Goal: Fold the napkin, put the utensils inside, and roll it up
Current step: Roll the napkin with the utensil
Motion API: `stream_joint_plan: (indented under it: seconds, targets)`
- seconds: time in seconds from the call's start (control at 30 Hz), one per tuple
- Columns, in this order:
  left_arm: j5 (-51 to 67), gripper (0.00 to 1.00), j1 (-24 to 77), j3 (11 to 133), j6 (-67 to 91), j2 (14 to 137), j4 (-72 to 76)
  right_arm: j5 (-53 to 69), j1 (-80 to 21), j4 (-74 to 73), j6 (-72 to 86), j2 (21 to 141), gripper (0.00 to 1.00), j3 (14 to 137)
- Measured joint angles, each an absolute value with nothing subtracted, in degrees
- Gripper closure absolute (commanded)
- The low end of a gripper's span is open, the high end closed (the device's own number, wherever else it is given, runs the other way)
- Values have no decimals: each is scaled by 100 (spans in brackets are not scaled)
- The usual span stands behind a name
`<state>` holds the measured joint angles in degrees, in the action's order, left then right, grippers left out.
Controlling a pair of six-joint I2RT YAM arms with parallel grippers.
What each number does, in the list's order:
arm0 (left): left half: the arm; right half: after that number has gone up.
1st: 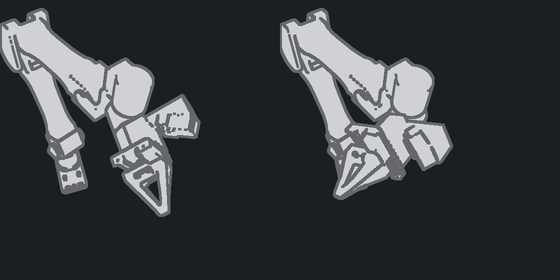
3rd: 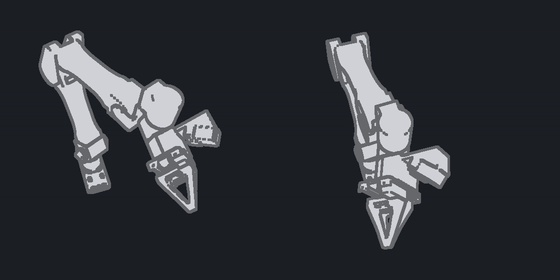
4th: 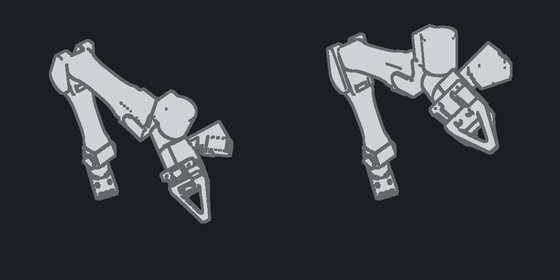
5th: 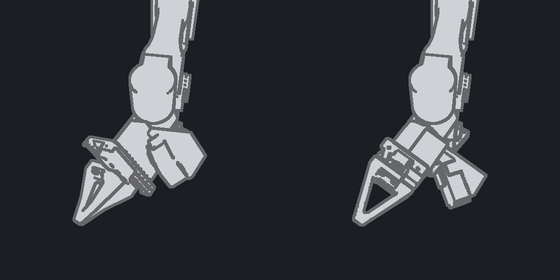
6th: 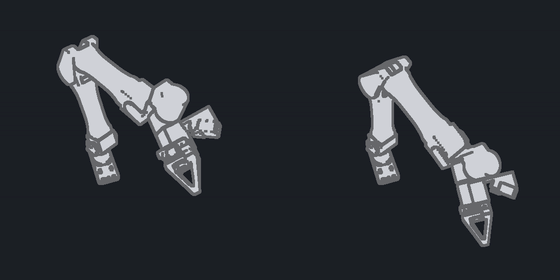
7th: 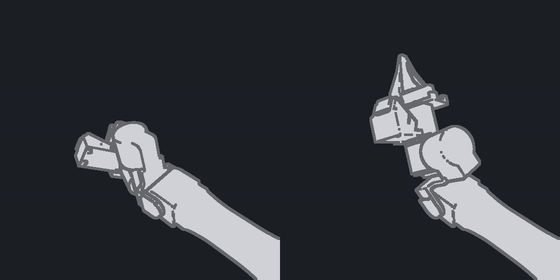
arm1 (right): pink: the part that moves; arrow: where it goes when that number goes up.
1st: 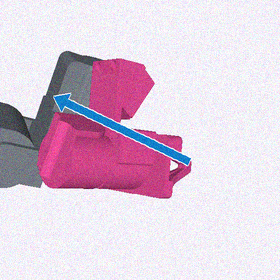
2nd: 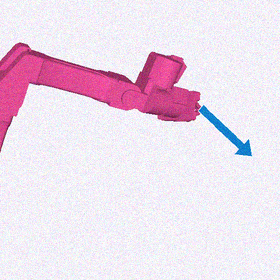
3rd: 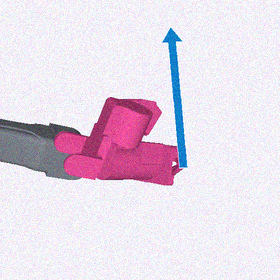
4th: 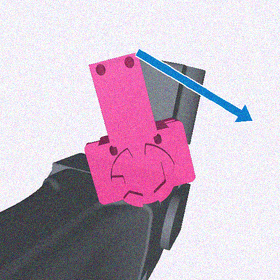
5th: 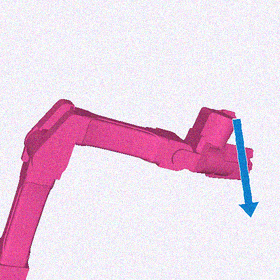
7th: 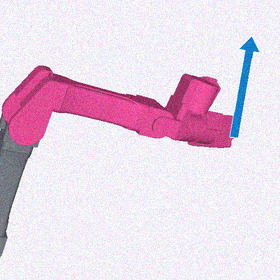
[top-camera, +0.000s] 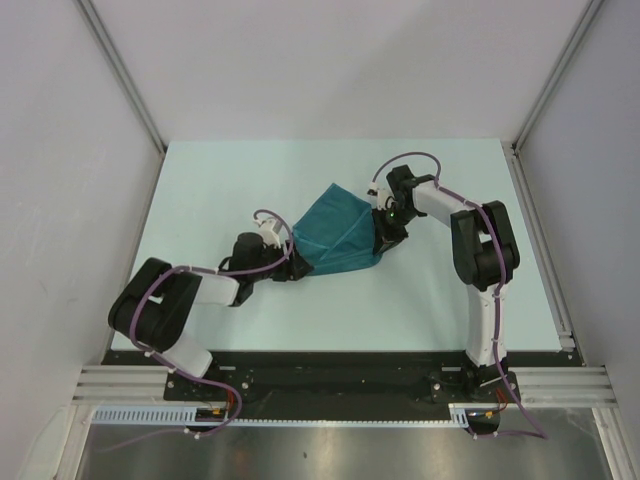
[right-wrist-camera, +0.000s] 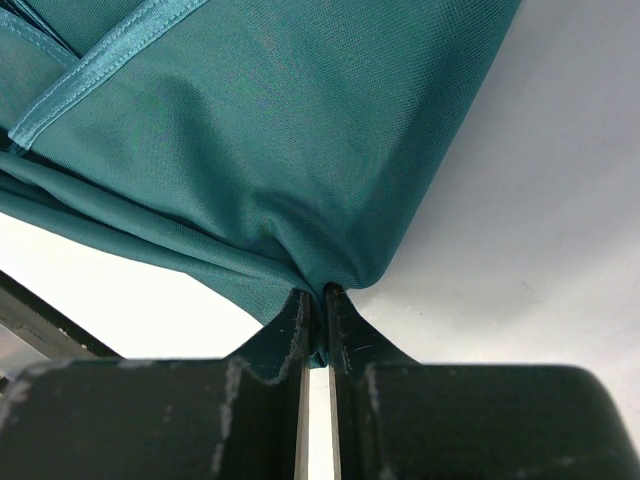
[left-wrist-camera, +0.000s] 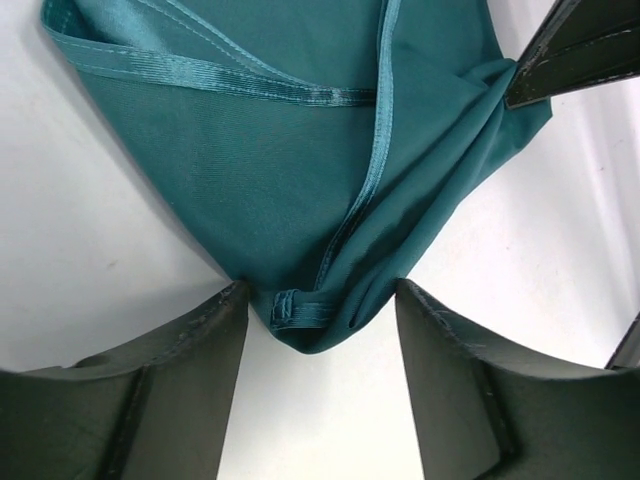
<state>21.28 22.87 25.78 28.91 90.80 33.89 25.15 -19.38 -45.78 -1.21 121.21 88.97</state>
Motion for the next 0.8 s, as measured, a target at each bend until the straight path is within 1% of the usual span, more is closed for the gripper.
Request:
stream_joint_plan:
  seconds: [0.2, 0.33, 0.4, 0.53, 0.6, 0.63, 0.7, 0.73, 0.8]
  targets:
    - [1942, 37, 2303, 2720, 2816, 9107, 3175, 2519, -1935, -4580, -108, 12123, 100, 8897]
    - [1793, 44, 2314, 2867, 2790, 9209, 3083, 2526, -1935, -4580, -108, 12125, 100, 8897]
    - [1671, 45, 2327, 2919, 2790, 9229, 3020, 2534, -1931, -4580, -108, 12125, 100, 8897]
    - [1487, 54, 2357, 2971, 2786, 9236, 2897, 2543, -1929, -4580, -108, 12130, 100, 8897]
    - [1424, 56, 2377, 2987, 2792, 9253, 2880, 2550, -1927, -4580, -108, 12130, 100, 8897]
    - [1393, 60, 2388, 2993, 2790, 9264, 2873, 2552, -1927, -4580, -108, 12130, 100, 8897]
    - [1361, 65, 2416, 3024, 2788, 9317, 2886, 2556, -1925, -4580, -108, 12132, 100, 8897]
    - [1358, 69, 2434, 3026, 2792, 9354, 2923, 2558, -1925, -4580, -108, 12134, 100, 8897]
    - [1361, 75, 2467, 3055, 2794, 9417, 2954, 2571, -1922, -4580, -108, 12134, 100, 8897]
